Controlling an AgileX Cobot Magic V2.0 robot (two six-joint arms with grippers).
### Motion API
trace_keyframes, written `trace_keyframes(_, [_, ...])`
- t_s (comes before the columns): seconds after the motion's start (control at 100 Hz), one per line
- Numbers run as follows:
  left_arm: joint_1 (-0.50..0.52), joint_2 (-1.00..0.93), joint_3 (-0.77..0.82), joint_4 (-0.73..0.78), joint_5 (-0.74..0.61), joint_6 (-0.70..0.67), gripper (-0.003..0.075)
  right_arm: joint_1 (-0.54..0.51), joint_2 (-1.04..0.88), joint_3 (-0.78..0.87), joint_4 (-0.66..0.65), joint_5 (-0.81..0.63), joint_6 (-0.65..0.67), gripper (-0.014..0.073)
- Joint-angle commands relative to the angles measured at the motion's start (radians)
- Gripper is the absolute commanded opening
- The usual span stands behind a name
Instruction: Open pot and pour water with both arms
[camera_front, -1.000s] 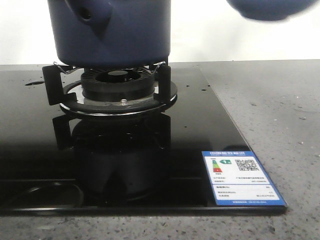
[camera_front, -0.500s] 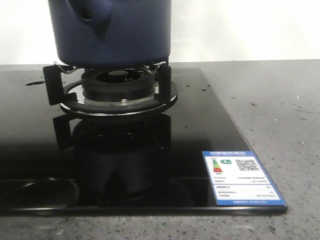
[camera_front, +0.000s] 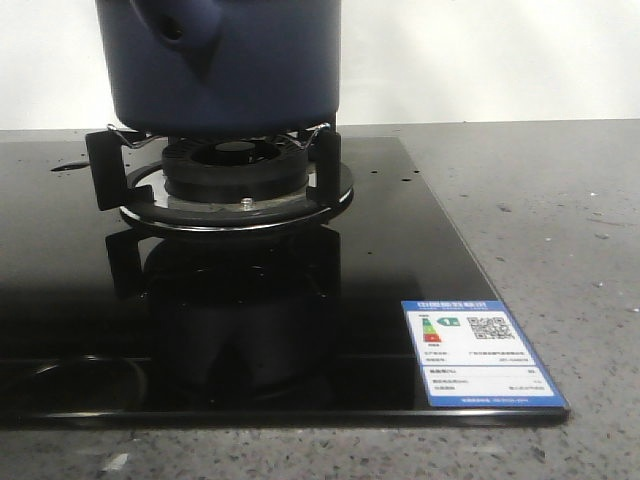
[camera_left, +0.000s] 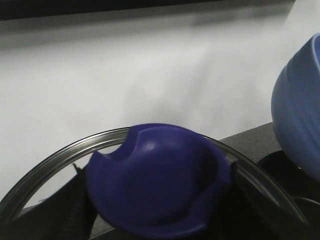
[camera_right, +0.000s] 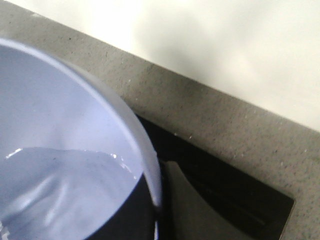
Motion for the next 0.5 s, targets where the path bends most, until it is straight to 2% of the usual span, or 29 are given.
trace_keyframes(0.0, [0.004, -0.025, -0.033, -0.075, -0.020, -0.011, 0.0329, 0.014, -0.068, -0.003, -0.027, -0.147, 0.005, -0.0041])
trace_keyframes(0.22, [0.004, -0.025, -0.033, -0.075, -0.020, -0.011, 0.0329, 0.034, -0.176, 0.222, -0.067, -0.415, 0.005, -0.0041])
trace_keyframes(0.49, [0.004, -0.025, -0.033, -0.075, -0.020, -0.011, 0.0329, 0.040, -0.333, 0.634, -0.080, -0.888, -0.048, -0.0042])
